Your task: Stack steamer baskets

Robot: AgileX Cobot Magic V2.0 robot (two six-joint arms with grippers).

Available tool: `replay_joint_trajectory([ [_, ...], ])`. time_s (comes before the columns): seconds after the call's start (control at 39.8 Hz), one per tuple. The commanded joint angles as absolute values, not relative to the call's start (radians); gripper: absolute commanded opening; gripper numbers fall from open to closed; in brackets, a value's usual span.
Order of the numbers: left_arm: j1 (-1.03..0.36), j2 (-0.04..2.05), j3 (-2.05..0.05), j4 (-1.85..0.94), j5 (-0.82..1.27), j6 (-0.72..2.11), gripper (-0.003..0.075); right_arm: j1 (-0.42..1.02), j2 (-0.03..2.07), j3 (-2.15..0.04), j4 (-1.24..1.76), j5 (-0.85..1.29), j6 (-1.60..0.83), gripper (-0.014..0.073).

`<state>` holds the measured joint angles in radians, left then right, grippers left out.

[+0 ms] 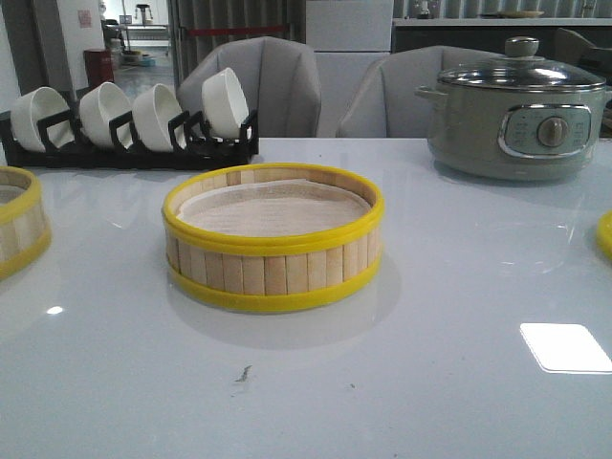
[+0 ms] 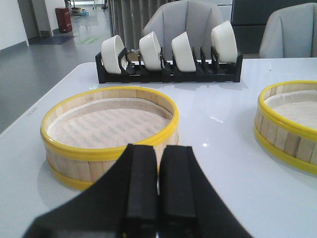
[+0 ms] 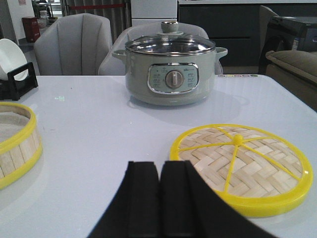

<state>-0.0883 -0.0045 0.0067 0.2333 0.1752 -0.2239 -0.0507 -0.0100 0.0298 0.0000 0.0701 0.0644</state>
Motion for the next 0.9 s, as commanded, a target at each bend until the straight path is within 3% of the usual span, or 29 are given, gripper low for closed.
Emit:
replay_joint_trajectory([
  [0.0, -0.106, 0.003, -0.016, 0.257, 0.117, -0.225, 0.0085, -0.048, -0.031, 0.015, 0.0, -0.014, 0.055, 0.0025],
  [0.2, -0.132, 0.245, -0.249, 0.218, 0.271, -0.23, 0.0085, -0.048, -0.031, 0.015, 0.0, -0.014, 0.055, 0.0025],
  [0.55, -0.165, 0.845, -0.959, 0.239, 0.553, -0.203, 0.0085, -0.048, -0.031, 0.015, 0.0, -0.014, 0.055, 0.0025],
  [0.68, -0.165, 0.948, -1.069, 0.237, 0.631, -0.155, 0.0085, -0.048, -0.031, 0.015, 0.0, -0.014, 0.055, 0.0025],
  [0.88, -0.165, 0.994, -1.077, 0.239, 0.647, -0.124, 0.0085, -0.048, -0.031, 0.015, 0.0, -0.014, 0.055, 0.0025],
])
